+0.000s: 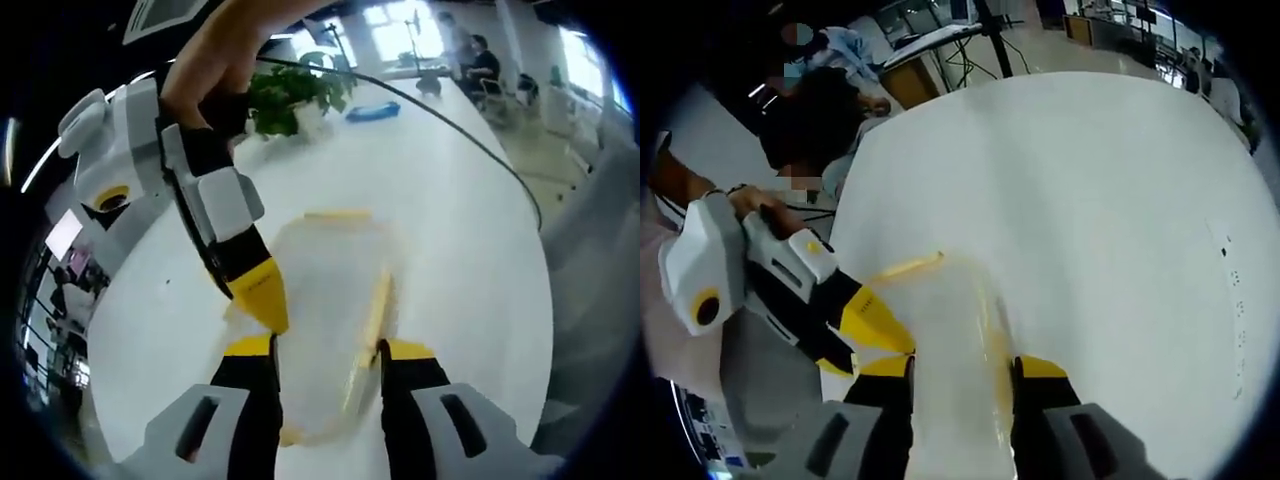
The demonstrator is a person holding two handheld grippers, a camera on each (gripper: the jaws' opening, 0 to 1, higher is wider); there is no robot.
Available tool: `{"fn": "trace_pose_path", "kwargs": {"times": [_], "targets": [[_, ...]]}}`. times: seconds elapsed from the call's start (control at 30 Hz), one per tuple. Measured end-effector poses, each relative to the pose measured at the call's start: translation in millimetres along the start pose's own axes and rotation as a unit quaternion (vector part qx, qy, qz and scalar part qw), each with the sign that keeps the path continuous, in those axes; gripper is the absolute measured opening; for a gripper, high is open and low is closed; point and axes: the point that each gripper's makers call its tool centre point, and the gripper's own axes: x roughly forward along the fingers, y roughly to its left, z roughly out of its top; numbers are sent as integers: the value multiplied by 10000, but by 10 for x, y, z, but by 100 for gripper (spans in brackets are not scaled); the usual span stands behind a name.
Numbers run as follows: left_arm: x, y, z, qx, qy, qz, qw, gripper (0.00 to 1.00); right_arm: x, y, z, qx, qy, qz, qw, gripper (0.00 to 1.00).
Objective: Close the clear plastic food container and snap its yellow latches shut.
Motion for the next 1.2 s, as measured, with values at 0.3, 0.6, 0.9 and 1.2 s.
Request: {"fn": "trace_pose_path", "kwargs": {"times": [0.3, 0.6, 0.9, 1.2], "targets": [[-54, -26, 36, 33, 25, -85, 10000, 36, -7, 32, 32, 37, -302, -238, 9993, 37], [-106, -21, 55, 10, -105, -271, 9996, 37, -25, 47, 71, -171, -276, -568, 9979, 36], [-131, -19, 76, -103, -225, -396, 9989, 39, -42, 46, 79, -178, -402, -797, 9958, 36], [-158, -92, 71, -116, -281, -563, 9980, 49, -58, 38, 70, 199, -825, -1053, 9908, 39]]}}
